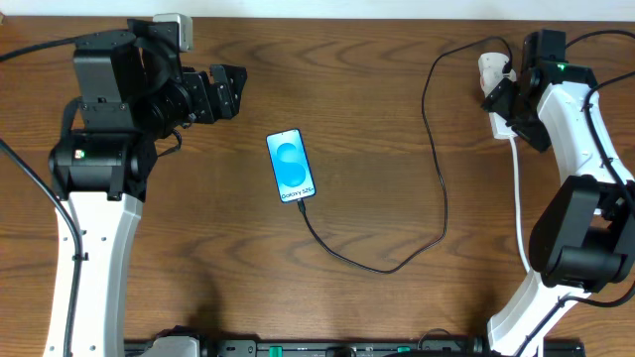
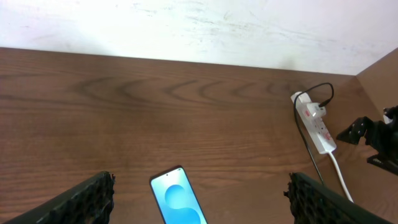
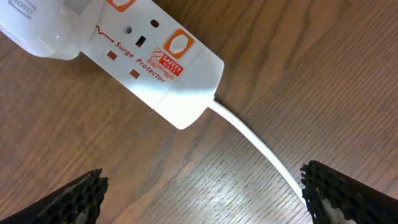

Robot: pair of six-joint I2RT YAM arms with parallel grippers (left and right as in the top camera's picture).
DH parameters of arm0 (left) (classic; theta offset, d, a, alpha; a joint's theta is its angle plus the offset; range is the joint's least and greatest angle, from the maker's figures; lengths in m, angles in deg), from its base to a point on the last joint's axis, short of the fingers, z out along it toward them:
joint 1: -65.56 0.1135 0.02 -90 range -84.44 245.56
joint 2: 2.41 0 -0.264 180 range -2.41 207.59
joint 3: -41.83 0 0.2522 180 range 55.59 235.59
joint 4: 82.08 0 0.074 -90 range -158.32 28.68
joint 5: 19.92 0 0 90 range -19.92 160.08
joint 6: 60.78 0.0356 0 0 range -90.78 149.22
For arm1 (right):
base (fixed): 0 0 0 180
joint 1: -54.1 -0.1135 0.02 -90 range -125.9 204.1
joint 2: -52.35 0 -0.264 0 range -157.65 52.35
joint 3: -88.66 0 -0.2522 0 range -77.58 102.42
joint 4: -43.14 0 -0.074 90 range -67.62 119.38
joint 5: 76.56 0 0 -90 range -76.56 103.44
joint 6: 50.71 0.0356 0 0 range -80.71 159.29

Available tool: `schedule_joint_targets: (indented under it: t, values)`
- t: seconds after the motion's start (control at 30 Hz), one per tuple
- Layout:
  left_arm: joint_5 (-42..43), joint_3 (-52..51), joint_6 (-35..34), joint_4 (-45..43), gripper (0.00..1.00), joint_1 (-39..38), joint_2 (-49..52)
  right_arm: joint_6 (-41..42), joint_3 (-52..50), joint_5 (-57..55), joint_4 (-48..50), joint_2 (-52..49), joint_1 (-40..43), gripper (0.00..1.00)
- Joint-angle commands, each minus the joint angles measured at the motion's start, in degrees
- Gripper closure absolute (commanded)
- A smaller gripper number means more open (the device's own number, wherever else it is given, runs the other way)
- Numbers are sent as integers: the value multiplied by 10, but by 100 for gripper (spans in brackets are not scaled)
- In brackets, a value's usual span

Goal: Plug charger to phone and switch on socket

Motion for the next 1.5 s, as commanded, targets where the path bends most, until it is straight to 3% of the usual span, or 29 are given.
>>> schedule_joint_targets:
  t: [0.0,1.47]
  values:
    - [-7,9,-1,-3,11,2,4,1,-2,-5,-3,-2,5,1]
    - [-7,9,-1,15,11,2,4,1,-2,-3,-5,-2,5,1]
